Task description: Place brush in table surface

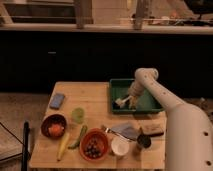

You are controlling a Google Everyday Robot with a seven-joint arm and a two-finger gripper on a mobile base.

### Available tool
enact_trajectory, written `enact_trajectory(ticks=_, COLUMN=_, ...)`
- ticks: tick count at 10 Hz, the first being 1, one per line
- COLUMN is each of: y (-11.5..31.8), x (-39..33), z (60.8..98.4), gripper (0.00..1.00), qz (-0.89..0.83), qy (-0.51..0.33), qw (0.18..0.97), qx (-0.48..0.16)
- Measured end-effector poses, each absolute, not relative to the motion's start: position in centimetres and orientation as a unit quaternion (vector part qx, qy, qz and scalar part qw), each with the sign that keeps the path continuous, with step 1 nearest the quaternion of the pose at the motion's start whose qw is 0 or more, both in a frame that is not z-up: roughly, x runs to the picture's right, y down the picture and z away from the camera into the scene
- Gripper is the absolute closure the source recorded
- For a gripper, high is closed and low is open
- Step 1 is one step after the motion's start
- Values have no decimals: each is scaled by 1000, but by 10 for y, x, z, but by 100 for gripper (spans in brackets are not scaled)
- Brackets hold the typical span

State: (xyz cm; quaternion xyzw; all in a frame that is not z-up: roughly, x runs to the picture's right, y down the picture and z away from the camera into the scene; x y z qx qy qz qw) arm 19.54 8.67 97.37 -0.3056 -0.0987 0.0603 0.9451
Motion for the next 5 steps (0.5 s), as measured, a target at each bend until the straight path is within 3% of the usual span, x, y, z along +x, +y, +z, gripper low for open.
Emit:
enact_trajectory(ticks=2, y=86, x=197, z=971, gripper=97, qz=59, qy=-98, qw=945, qx=-307)
enact_trajectory(ticks=5, y=85, x=206, z=965, gripper=100, qz=59, qy=-93, qw=948, qx=-299)
